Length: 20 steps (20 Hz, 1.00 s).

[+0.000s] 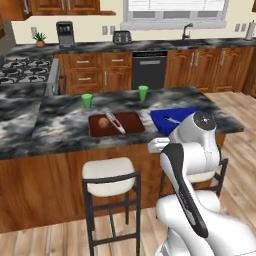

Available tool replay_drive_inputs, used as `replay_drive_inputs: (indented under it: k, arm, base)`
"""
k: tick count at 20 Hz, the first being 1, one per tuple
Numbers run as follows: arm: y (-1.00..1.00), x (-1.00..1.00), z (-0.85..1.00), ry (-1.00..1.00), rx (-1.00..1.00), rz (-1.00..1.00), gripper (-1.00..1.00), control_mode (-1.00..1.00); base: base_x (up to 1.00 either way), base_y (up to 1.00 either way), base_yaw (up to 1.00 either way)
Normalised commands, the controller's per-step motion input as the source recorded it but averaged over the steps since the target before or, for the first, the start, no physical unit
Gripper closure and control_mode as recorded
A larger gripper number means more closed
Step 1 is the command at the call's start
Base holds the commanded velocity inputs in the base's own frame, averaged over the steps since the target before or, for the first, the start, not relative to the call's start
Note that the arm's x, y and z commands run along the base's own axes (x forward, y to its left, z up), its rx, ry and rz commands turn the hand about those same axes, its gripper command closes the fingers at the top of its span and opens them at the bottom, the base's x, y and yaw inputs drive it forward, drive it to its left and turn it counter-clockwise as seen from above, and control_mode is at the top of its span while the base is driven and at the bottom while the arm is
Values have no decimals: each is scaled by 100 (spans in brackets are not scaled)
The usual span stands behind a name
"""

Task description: Gather the onion and eggplant from the fridge and place them on a tray on the dining counter. Then gather the fish and chicken drumstick from the fridge and place them on the other tray.

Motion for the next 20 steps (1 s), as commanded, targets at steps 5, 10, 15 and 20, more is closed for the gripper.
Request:
replay_drive_inputs:
  k: [5,10,15,20]
  arm:
    - [0,0,0,0,0,0,-100,100]
    - [0,0,0,0,0,0,-100,100]
    - [0,0,0,0,0,0,-100,100]
    - [0,0,0,0,0,0,-100,100]
  base:
    - [0,-66,-7]
    - [0,-77,-1]
    - [0,-79,0]
    - [0,-79,0]
